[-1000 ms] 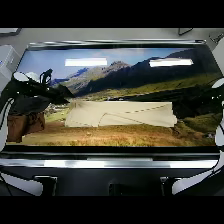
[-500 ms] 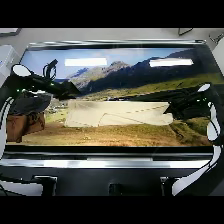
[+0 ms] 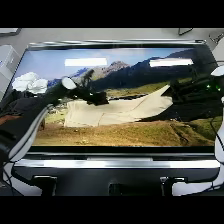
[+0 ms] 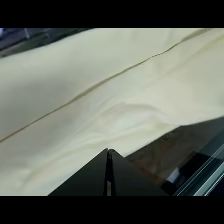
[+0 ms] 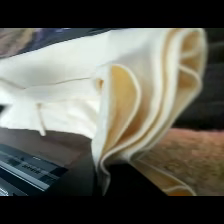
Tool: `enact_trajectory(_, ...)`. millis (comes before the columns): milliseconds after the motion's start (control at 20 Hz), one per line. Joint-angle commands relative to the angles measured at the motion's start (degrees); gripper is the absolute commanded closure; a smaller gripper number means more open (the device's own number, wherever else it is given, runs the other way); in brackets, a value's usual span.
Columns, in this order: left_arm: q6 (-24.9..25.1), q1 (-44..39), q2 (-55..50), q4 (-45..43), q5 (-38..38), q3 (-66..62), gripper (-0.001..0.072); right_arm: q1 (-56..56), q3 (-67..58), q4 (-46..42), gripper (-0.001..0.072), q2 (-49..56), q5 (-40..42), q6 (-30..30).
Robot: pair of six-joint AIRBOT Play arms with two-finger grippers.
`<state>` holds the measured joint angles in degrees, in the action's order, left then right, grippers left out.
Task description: Fold the clothes and pants, and hang the long-sleeved shirts on hangers.
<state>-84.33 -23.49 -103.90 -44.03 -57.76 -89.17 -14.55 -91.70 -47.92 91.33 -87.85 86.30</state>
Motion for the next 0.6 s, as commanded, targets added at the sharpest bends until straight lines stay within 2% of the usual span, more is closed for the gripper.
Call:
enact_trajectory(0, -5.29, -7.96, -7.21, 5.44, 8.39, 0.09, 0.0680, 3.85, -0.04, 1.38, 0.0678, -10.45, -0.68, 0.44)
enact_trajectory(200, -7.58, -12.94, -11.91, 19.06, 11.72, 0.07, 0.0680, 8.66, -0.04, 1.18, 0.0677, -17.64, -0.28, 1.60)
enact_trajectory(400, -6.99, -21.14, -15.21, 36.76, 25.44, -1.81, 0.0681, 14.49, -0.04, 0.57, 0.0677, -18.12, 1.20, 2.89)
enact_trajectory(500, -6.93, -22.18, -16.90, 39.52, 26.84, -4.02, 0.0681, 16.20, -0.04, -0.92, 0.0676, -17.94, 3.82, 3.82)
enact_trajectory(550, -4.20, -21.46, -16.98, 39.50, 26.73, -4.39, 0.0682, 16.76, 0.00, -1.66, 0.0676, -17.46, 5.44, 4.59)
